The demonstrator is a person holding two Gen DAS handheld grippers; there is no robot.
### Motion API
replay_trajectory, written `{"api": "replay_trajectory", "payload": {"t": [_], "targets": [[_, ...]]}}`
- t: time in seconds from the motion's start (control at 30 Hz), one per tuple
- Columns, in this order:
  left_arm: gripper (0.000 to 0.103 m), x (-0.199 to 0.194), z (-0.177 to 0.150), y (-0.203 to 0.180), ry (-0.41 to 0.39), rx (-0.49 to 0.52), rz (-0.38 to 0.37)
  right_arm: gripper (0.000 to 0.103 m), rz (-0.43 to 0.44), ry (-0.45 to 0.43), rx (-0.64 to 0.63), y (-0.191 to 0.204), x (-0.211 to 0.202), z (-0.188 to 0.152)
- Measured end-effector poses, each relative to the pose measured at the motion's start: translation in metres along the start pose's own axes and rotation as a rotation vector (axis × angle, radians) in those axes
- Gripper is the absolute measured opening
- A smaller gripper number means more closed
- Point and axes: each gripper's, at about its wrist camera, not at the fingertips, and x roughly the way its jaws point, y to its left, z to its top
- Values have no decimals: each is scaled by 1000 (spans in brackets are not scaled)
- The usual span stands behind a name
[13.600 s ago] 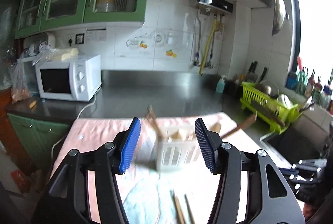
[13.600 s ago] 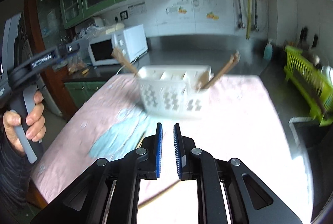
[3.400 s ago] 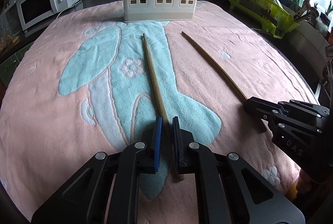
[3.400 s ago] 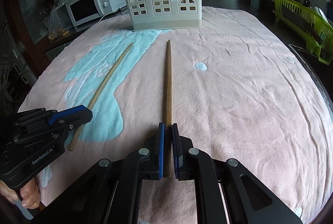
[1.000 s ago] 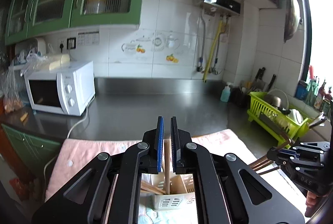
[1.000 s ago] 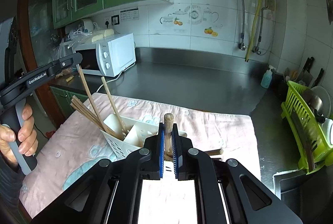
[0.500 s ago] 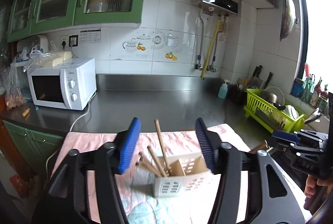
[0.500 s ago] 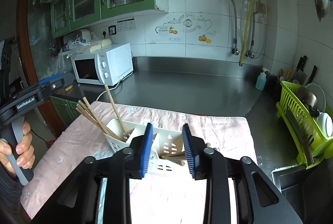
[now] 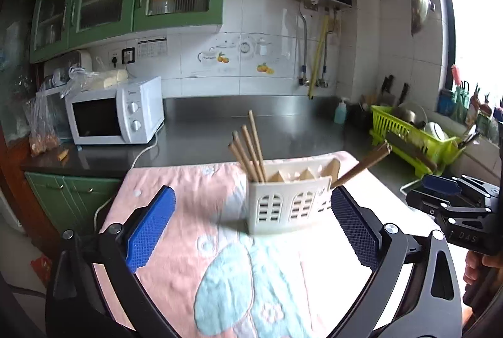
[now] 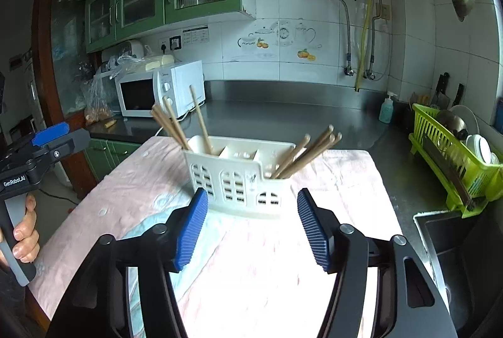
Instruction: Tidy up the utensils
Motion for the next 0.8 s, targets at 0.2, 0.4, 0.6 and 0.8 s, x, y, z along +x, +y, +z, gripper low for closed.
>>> {"api": "replay_trajectory", "payload": {"t": [0.2, 0.4, 0.6, 0.8], "targets": [[98, -12, -37, 4, 55, 8, 19, 72, -12, 5, 18, 17, -10, -35], [98, -17, -66, 4, 94, 44, 83, 80, -82, -1, -20, 32, -18, -59], [98, -21, -84, 11, 126, 5, 99, 85, -92, 12, 16, 32, -21, -74], [98, -25, -95, 11, 139, -2, 117, 89, -78, 31, 57, 30, -20, -85]]}}
